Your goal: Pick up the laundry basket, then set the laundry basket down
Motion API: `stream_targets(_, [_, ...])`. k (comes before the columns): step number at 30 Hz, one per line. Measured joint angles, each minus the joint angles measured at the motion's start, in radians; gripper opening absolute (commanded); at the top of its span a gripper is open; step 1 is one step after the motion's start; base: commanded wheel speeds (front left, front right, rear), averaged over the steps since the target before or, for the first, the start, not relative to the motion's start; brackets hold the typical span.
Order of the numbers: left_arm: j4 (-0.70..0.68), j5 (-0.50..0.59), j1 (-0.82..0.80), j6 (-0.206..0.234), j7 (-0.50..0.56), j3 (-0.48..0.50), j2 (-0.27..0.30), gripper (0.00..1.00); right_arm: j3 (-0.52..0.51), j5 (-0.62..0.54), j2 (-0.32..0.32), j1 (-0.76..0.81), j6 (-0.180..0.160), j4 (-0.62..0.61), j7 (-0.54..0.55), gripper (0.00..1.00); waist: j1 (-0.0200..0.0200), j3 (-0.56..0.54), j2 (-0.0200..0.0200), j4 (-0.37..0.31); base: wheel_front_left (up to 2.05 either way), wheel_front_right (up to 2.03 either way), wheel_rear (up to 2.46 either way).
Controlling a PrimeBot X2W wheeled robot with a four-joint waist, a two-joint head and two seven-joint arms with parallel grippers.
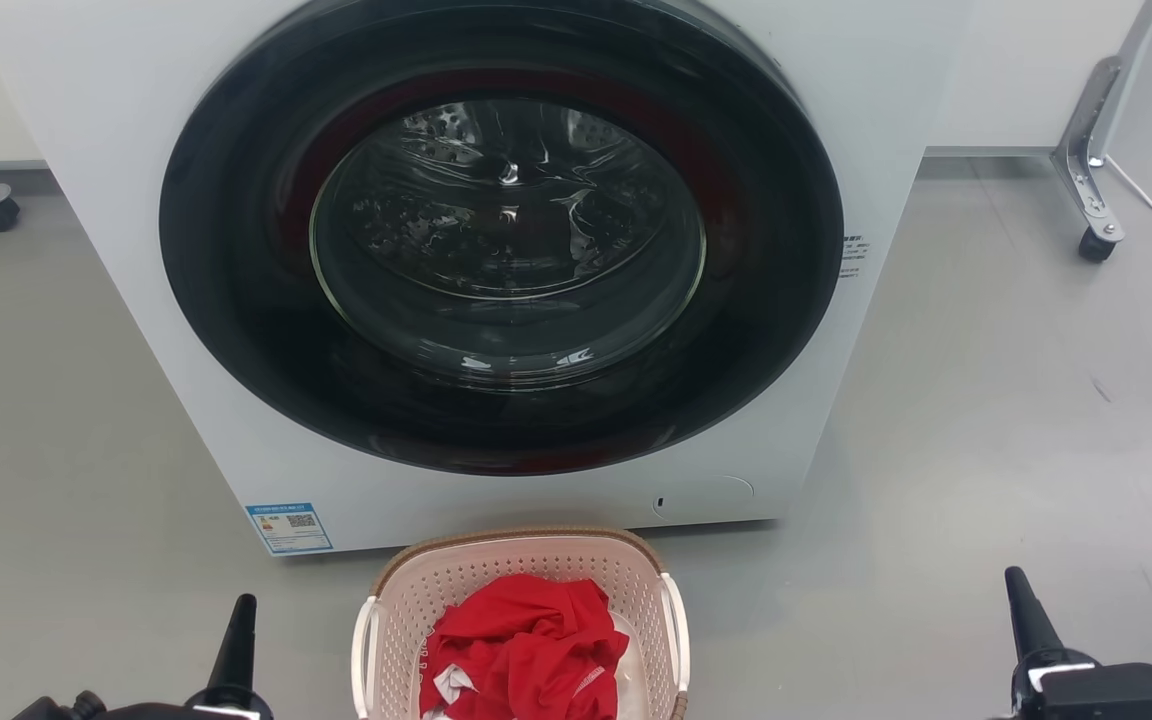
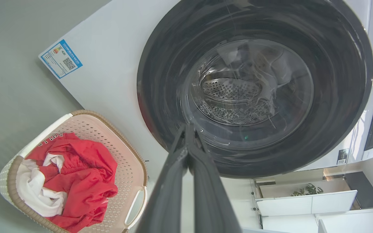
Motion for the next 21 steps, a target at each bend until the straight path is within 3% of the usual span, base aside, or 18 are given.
stream_targets(21, [0.042,-0.294,-0.08,-0.053,0.073,0.049,-0.007,0.0,-0.101,0.268,0.011,-0.037,0.053,0.027,0.073,0.0,0.0,0.001,0.0,0.002,0.0,0.0,0.0])
